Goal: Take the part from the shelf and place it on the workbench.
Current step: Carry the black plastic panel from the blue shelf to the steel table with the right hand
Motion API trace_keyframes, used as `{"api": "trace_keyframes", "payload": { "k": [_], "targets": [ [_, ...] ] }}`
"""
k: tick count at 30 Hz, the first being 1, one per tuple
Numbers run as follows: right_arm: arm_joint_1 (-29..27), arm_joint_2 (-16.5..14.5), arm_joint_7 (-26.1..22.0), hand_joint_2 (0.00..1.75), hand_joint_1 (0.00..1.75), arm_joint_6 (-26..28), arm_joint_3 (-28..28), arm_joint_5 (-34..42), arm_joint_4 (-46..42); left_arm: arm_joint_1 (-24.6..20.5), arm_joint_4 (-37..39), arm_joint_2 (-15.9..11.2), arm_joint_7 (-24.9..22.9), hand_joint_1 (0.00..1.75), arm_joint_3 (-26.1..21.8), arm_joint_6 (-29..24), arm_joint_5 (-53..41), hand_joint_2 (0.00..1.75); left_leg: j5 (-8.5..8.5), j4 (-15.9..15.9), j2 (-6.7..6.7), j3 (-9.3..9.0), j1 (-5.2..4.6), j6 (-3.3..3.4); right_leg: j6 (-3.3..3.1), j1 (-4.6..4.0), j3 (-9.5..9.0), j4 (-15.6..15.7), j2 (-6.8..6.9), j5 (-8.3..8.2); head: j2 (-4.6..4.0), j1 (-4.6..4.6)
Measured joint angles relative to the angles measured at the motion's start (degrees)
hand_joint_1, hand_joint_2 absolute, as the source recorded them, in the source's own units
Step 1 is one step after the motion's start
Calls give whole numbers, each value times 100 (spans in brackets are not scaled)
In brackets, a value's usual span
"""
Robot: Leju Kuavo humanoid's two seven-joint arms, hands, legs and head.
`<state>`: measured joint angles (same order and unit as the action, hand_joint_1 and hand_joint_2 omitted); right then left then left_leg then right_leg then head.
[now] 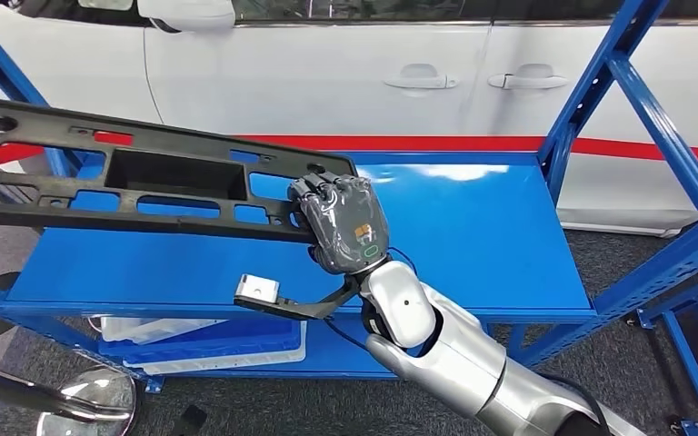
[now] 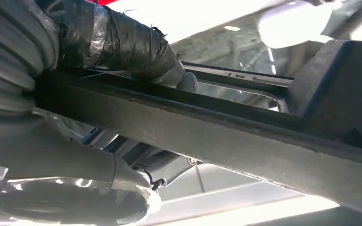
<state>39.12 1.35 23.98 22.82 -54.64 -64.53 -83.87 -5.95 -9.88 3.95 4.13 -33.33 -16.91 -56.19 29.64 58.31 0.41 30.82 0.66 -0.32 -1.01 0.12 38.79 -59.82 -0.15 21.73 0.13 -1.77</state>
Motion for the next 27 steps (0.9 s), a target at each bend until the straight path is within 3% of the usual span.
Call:
{"api": "trace_keyframes", "payload": {
  "k": [2,3,5,7,8,9,10,12,14,15,17,19,20,22,23,24,25,27],
  "targets": [
    [-1,-1,-26,175,175,-12,2,21,-25,6,1,2,-14,0,-1,-4,-1,175,-112,-9,-7,41,1,78,66,6,24,28,-1,-72,0,6],
    [0,-1,-40,175,175,-19,3,38,-36,10,2,4,-23,0,-2,-5,-1,175,-179,-32,-19,74,13,116,98,7,54,0,-3,-23,0,10],
    [4,1,-60,175,175,-32,5,77,-54,10,4,7,-38,0,-3,-5,-2,175,-327,-80,-45,176,43,193,152,17,185,-334,-7,373,0,32],
    [4,1,-78,175,175,-52,6,105,-68,7,4,7,-43,0,-4,-5,-6,175,-444,-83,-52,327,35,229,190,36,334,-1017,-6,948,0,51],
    [3,1,-84,175,175,-64,6,115,-72,7,4,7,-44,0,-7,-5,-8,175,-501,-79,-54,407,33,232,202,44,360,-1323,-6,1106,0,52],
    [3,1,-88,175,175,-81,6,126,-73,7,4,6,-45,0,-9,-5,-11,175,-559,-72,-55,490,33,224,211,50,322,-1504,-5,1143,0,51],
    [4,1,-88,175,175,-97,6,139,-74,8,4,6,-46,0,-12,-5,-14,175,-615,-62,-55,572,35,213,214,54,200,-1504,-5,1065,0,51],
    [13,1,-89,175,175,-125,6,165,-79,9,5,9,-46,0,-15,-5,-21,175,-715,-22,-50,723,45,173,202,58,-303,-988,-5,825,0,51],
    [35,-5,-93,175,175,-132,7,176,-102,11,5,11,-46,0,-16,-8,-25,175,-800,27,-44,838,38,108,160,34,-840,-242,-12,831,0,47],
    [46,-8,-96,175,175,-133,7,177,-116,12,4,11,-46,0,-16,-10,-26,175,-846,37,-42,866,32,70,132,21,-972,-14,-17,875,0,55],
    [56,-11,-101,175,175,-135,8,181,-133,19,5,10,-46,0,-20,-13,-27,175,-951,7,-36,892,37,-6,52,4,-947,74,-20,843,0,68],
    [61,-15,-101,175,175,-138,8,187,-135,28,6,13,-46,0,-24,-12,-26,175,-827,83,-33,970,55,-71,-46,18,-850,87,-1,723,0,74],
    [63,-18,-101,175,175,-139,8,189,-135,33,7,15,-46,0,-26,-12,-26,175,-604,250,-34,1039,61,-96,-94,30,-783,97,10,653,0,67],
    [65,-26,-101,175,175,-144,8,189,-136,30,7,21,-46,0,-26,-12,-26,175,-13,879,-38,1196,65,-127,-149,21,-624,93,17,520,0,51],
    [64,-28,-101,175,175,-149,8,189,-135,26,7,21,-46,0,-26,-12,-26,175,184,1236,-39,1249,64,-135,-159,11,-537,86,18,455,0,49],
    [62,-29,-101,175,175,-154,8,190,-135,22,7,20,-46,0,-26,-12,-26,175,247,1508,-39,1252,63,-136,-162,-1,-445,77,18,390,0,50],
    [61,-30,-101,175,175,-157,8,190,-135,21,7,20,-46,0,-26,-12,-26,175,178,1627,-39,1178,61,-127,-163,-14,-351,66,18,327,0,49],
    [60,-30,-99,175,175,-166,8,191,-135,17,7,20,-46,0,-26,-13,-26,175,-102,1296,-37,755,46,-68,-157,-36,-184,46,18,209,0,49]
  ]
}}
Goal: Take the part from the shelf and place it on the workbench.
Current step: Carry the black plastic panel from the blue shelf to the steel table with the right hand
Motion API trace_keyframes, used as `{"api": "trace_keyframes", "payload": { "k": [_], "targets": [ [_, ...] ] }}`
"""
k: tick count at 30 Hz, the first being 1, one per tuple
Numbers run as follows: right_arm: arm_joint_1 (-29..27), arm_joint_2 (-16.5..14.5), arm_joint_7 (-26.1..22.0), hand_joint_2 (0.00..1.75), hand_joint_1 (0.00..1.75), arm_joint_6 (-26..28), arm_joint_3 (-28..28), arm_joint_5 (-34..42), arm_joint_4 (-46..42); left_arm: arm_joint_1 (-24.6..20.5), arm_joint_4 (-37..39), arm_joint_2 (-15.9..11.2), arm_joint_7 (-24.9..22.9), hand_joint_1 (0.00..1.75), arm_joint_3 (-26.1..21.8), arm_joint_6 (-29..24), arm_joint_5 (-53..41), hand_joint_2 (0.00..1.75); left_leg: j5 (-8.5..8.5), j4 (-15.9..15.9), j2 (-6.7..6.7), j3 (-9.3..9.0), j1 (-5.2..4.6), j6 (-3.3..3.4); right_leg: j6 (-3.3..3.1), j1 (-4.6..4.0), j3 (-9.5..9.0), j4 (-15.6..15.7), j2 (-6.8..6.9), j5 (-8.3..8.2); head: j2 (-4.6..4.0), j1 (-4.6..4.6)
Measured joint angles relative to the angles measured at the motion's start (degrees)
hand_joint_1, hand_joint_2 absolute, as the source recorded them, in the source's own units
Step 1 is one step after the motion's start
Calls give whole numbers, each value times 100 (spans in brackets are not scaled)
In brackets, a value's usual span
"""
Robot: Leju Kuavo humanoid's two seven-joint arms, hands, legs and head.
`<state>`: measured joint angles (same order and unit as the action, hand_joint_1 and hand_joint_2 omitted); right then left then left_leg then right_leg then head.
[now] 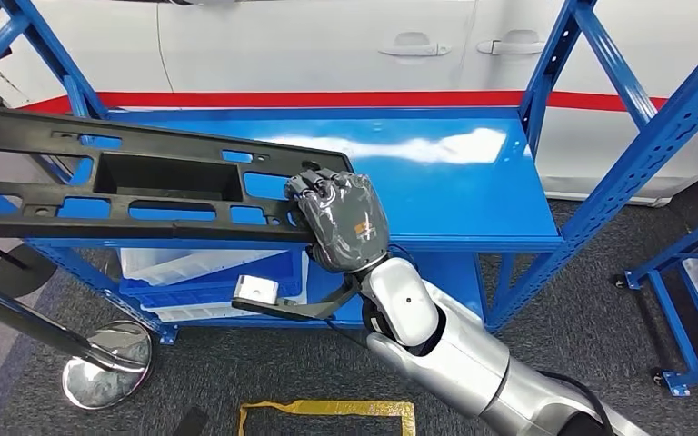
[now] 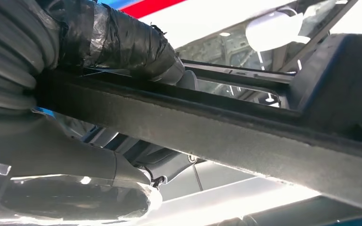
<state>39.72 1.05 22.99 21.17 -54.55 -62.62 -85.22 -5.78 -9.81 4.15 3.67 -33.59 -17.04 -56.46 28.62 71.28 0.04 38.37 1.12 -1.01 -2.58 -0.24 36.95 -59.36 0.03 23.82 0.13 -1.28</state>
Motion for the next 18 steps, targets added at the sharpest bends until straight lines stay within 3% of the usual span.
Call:
{"api": "trace_keyframes", "payload": {
  "k": [2,3,5,7,9,11,12,13,14,16,18],
  "targets": [
    [4,-6,0,175,175,-34,0,0,0,-21,0,-8,2,0,0,-4,0,175,14,-808,2,-616,-39,90,27,-25,105,-11,4,-103,0,5],
    [6,-10,1,175,175,-60,0,1,1,-34,0,-12,4,0,-1,-7,0,175,82,-1127,5,-825,-62,125,51,-25,128,-2,9,-156,0,6],
    [10,-16,1,175,175,-107,0,4,3,-47,0,-16,11,0,-2,-15,0,175,119,-1408,9,-933,-99,168,115,-8,147,35,20,-267,0,1],
    [9,-16,-2,175,175,-131,0,15,10,-40,1,-13,15,0,-3,-19,-1,175,-17,-1462,-14,-875,-80,226,186,5,184,12,12,-234,0,-2],
    [13,-15,-4,175,175,-140,0,45,19,-34,2,-8,15,0,-4,-23,-3,175,-173,-1510,-41,-778,-46,295,254,21,301,-331,0,205,0,19],
    [14,-15,-11,175,175,-141,0,77,33,-35,2,-7,15,0,-4,-31,-7,175,-308,-1500,-44,-606,-47,327,310,54,451,-1016,-3,759,0,34],
    [13,-15,-15,175,175,-141,0,85,43,-34,2,-6,15,0,-4,-34,-8,175,-374,-1486,-44,-508,-45,322,333,72,480,-1325,-2,866,0,34],
    [13,-15,-17,175,175,-141,0,87,53,-33,2,-6,15,0,-4,-35,-9,175,-438,-1464,-44,-403,-40,310,355,90,442,-1504,-1,829,0,33],
    [15,-15,-15,175,175,-141,0,86,60,-33,2,-5,15,0,-5,-36,-9,175,-496,-1434,-44,-296,-31,292,373,108,324,-1508,-1,685,0,34],
    [27,-15,-7,175,175,-139,0,84,65,-32,2,-2,15,0,-6,-37,-10,175,-587,-1342,-42,-94,-9,234,392,135,-153,-1016,-2,457,0,34],
    [50,-21,-3,175,175,-134,0,75,64,-31,2,1,15,0,-7,-40,-13,175,-665,-1250,-42,49,-4,159,360,115,-636,-318,-15,568,0,30]
  ]
}}
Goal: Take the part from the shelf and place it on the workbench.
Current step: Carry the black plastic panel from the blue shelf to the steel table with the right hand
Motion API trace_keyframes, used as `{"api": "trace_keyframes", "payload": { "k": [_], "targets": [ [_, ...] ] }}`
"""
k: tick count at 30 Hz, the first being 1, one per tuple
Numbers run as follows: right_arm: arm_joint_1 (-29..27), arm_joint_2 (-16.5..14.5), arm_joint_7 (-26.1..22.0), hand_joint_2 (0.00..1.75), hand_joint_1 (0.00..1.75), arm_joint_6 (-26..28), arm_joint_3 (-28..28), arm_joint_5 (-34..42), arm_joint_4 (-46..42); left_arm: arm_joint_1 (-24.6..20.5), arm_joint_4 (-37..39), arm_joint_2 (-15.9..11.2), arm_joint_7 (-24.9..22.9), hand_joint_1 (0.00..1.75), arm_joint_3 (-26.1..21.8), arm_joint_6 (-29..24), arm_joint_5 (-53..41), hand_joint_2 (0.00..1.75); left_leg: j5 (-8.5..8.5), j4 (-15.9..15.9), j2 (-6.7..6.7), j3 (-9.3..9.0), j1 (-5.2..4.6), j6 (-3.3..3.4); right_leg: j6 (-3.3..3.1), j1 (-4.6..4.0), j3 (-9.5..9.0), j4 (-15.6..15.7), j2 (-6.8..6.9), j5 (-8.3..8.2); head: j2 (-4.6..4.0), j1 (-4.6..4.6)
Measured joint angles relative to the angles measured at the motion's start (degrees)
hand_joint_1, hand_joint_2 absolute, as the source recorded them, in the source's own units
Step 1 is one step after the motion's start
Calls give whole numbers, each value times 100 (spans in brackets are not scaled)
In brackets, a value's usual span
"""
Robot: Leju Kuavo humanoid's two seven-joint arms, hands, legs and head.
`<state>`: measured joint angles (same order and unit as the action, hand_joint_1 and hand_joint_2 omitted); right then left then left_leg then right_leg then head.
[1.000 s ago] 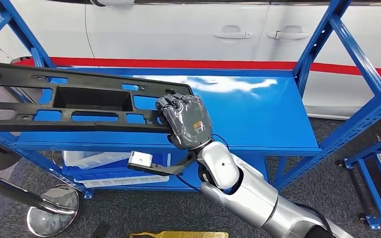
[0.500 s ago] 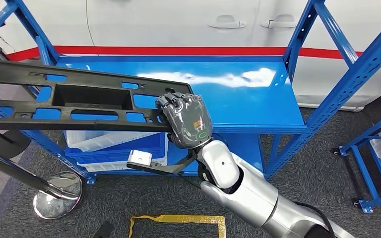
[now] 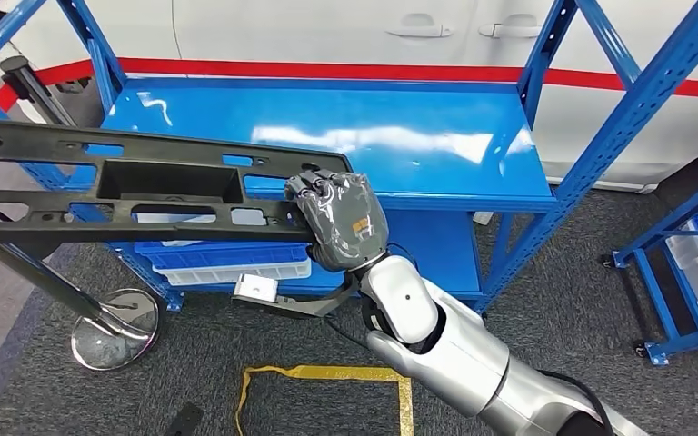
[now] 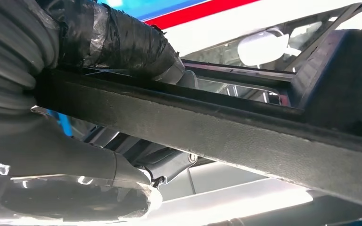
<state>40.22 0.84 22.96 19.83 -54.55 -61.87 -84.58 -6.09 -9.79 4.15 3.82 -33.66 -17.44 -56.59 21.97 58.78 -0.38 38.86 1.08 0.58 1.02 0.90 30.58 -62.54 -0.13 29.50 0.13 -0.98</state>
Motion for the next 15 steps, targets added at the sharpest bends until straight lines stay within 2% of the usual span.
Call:
{"api": "trace_keyframes", "payload": {
  "k": [1,2,3,4,5,6,8,9,10,11,12,13,15],
  "targets": [
    [10,-3,2,175,175,2,0,-4,1,1,0,0,0,0,0,-3,-1,175,-48,22,1,39,-1,-40,-31,-16,-113,207,-10,83,0,2],
    [15,-5,5,175,175,3,0,-8,2,4,0,0,0,0,0,-6,-2,175,-104,21,2,63,0,-79,-74,-36,-129,290,-17,95,0,2],
    [17,-5,8,175,175,4,0,-9,5,10,0,0,-1,0,-1,-8,-2,175,-149,8,6,81,10,-115,-130,-31,-77,278,-15,44,0,5],
    [19,-6,10,175,175,3,0,-9,9,18,1,1,-1,0,-1,-9,-1,175,-115,27,9,119,22,-146,-180,-25,-33,283,-7,-11,0,8],
    [21,-7,10,175,175,3,0,-9,11,26,1,4,-2,0,-2,-9,-1,175,22,114,10,176,33,-173,-234,-19,24,285,4,-77,0,1],
    [22,-8,10,175,175,2,0,-9,14,32,2,7,-2,0,-2,-9,0,175,268,308,12,256,44,-195,-282,-13,92,292,14,-146,0,-8],
    [25,-9,10,175,175,2,0,-9,15,29,2,8,-2,0,-2,-9,0,175,848,977,11,436,51,-231,-332,-30,260,287,19,-285,0,-23],
    [24,-9,10,175,175,2,0,-9,16,26,2,7,-2,0,-2,-9,0,175,999,1320,12,485,52,-242,-343,-42,358,283,19,-358,0,-25],
    [24,-9,10,175,175,2,0,-9,17,24,2,5,-2,0,-2,-9,0,175,1002,1548,12,473,51,-244,-345,-54,461,277,19,-431,0,-24],
    [24,-9,10,175,175,2,0,-9,17,21,2,5,-2,0,-2,-9,0,175,885,1611,12,375,49,-233,-343,-65,565,270,18,-503,0,-25],
    [24,-9,10,175,175,2,0,-9,18,18,2,6,-2,0,-2,-9,0,175,725,1493,13,186,42,-208,-338,-76,662,265,16,-573,0,-25],
    [24,-9,10,175,175,2,0,-9,18,9,2,5,-2,0,-2,-10,0,175,632,1198,15,-108,29,-164,-330,-83,742,259,16,-642,0,-24],
    [29,-10,13,175,175,3,0,-10,16,-17,2,-2,-2,0,-2,-12,-1,175,732,388,18,-757,-22,-78,-291,-97,845,261,24,-763,0,-19]
  ]
}}
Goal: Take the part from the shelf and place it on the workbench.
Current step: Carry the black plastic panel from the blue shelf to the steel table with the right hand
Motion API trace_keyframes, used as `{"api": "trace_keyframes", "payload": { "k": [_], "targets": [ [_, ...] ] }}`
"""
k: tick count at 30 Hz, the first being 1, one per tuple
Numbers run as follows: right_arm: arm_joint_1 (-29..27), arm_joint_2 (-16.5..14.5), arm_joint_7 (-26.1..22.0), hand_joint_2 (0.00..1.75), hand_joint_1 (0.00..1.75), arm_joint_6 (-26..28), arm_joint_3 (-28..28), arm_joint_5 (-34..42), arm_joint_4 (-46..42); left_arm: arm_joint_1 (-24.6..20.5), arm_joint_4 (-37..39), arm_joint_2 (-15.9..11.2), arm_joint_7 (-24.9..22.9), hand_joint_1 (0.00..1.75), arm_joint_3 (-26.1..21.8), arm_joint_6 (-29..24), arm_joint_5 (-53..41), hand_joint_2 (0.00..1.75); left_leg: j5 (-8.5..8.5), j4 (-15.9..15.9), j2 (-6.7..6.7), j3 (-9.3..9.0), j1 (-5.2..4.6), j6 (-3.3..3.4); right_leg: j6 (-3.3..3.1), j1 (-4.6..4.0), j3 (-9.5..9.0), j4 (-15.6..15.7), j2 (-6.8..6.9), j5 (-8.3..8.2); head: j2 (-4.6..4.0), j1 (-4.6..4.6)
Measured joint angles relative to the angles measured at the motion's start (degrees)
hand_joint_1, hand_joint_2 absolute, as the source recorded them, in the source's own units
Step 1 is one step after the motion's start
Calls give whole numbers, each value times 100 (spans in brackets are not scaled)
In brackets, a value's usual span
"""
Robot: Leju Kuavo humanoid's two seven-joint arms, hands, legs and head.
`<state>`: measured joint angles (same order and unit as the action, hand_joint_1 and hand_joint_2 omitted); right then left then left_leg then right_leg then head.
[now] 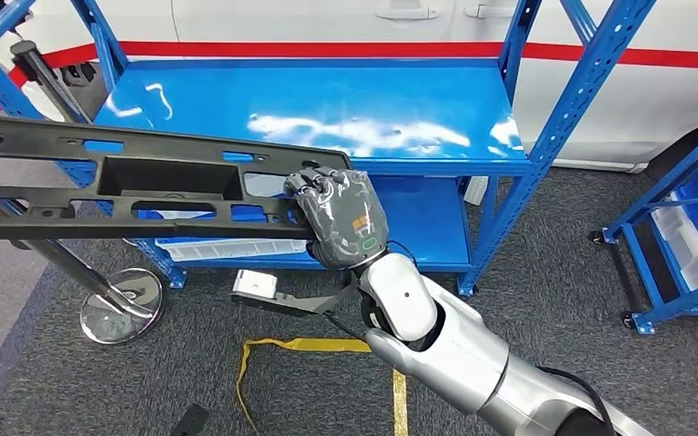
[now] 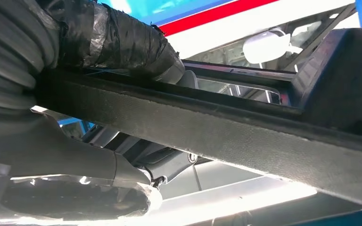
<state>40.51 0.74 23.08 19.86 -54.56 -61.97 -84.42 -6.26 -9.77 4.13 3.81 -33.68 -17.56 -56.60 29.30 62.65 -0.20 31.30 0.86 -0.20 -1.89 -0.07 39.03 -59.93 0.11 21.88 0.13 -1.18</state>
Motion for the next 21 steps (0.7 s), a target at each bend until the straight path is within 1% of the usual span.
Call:
{"api": "trace_keyframes", "payload": {
  "k": [1,2,3,4,5,6,7,8,9,10,11,12,13,14,15,16,17,18,19,20,21],
  "targets": [
    [3,-1,2,175,175,1,0,-1,-1,-10,0,-3,1,0,0,-1,-1,175,78,-299,2,-193,-30,32,28,4,16,15,9,-60,0,-1],
    [7,-1,3,175,175,1,0,-1,-1,-16,0,-6,1,0,0,-2,-1,175,116,-469,3,-268,-55,49,63,10,25,44,18,-123,0,-13],
    [7,-1,3,175,175,1,0,-2,-1,-14,0,-5,1,0,0,-2,-1,175,67,-519,1,-241,-60,68,99,15,28,82,23,-190,0,-19],
    [7,2,2,175,175,1,0,-1,1,-9,1,-3,-1,0,0,-2,-1,175,-9,-556,-11,-205,-57,100,133,19,42,98,17,-200,0,-30],
    [8,5,2,175,175,1,0,-1,2,-5,1,-1,-2,0,0,-1,0,175,-81,-590,-24,-168,-43,137,164,21,80,54,9,-105,0,-30],
    [7,10,2,175,175,1,0,-1,3,0,2,1,-2,0,-1,-1,0,175,-168,-614,-38,-109,-27,178,189,22,141,-98,2,111,0,-13],
    [7,14,2,175,175,1,0,-1,4,2,2,2,-5,0,-1,0,0,175,-248,-618,-49,-32,-18,208,206,33,221,-377,-3,427,0,-1],
    [7,17,2,175,175,-2,0,-2,5,3,1,2,-9,0,-2,1,-1,175,-321,-610,-49,65,-17,228,223,39,299,-733,-3,738,0,9],
    [5,19,3,175,175,-9,0,-8,6,3,1,2,-16,0,-2,1,-1,175,-392,-593,-50,168,-18,234,237,45,349,-1097,-3,943,0,15],
    [4,20,4,175,175,-20,0,-21,7,4,0,2,-27,0,-2,1,-1,175,-458,-571,-50,274,-19,231,251,52,349,-1372,-3,996,0,15],
    [4,21,9,175,175,-34,0,-41,7,4,1,2,-36,0,-2,2,-2,175,-519,-542,-50,384,-20,223,261,59,274,-1489,-2,902,0,15],
    [5,22,16,175,175,-49,0,-64,7,5,1,3,-44,0,-2,2,-2,175,-575,-504,-50,497,-17,209,266,66,115,-1432,-2,732,0,15],
    [6,22,25,175,175,-61,0,-84,7,6,2,5,-48,0,-2,3,-3,175,-626,-457,-49,605,-14,191,262,71,-128,-1204,-2,591,0,15],
    [8,21,33,175,175,-68,0,-101,7,8,2,6,-49,0,-2,3,-3,175,-673,-411,-48,707,-13,164,251,69,-405,-862,-2,578,0,16],
    [10,19,38,175,175,-73,0,-116,4,10,2,9,-50,0,-2,3,-4,175,-716,-367,-47,783,-13,134,231,54,-658,-495,-10,646,0,11],
    [11,17,43,175,175,-77,0,-128,3,12,2,10,-50,0,-2,2,-6,175,-765,-347,-46,827,-14,100,207,36,-812,-228,-18,732,0,9],
    [16,15,46,175,175,-80,0,-140,1,14,1,10,-51,0,-3,2,-7,175,-825,-353,-46,854,-14,63,180,16,-874,-68,-27,805,0,17],
    [21,15,50,175,175,-84,0,-150,-1,17,1,11,-51,0,-3,2,-10,175,-892,-373,-45,865,-9,26,144,1,-865,-9,-33,781,0,23],
    [25,16,56,175,175,-91,0,-155,0,22,2,10,-52,0,-4,2,-12,175,-936,-396,-42,883,2,-9,101,8,-818,-3,-24,712,0,36],
    [29,15,63,175,175,-99,-1,-158,0,29,2,13,-53,0,-4,2,-14,175,-892,-376,-37,925,13,-43,58,18,-775,21,-17,650,0,42],
    [31,15,69,175,175,-106,-1,-159,0,37,2,15,-54,0,-4,3,-16,175,-727,-266,-32,981,22,-72,9,31,-712,42,-7,573,0,31]
  ]
}}
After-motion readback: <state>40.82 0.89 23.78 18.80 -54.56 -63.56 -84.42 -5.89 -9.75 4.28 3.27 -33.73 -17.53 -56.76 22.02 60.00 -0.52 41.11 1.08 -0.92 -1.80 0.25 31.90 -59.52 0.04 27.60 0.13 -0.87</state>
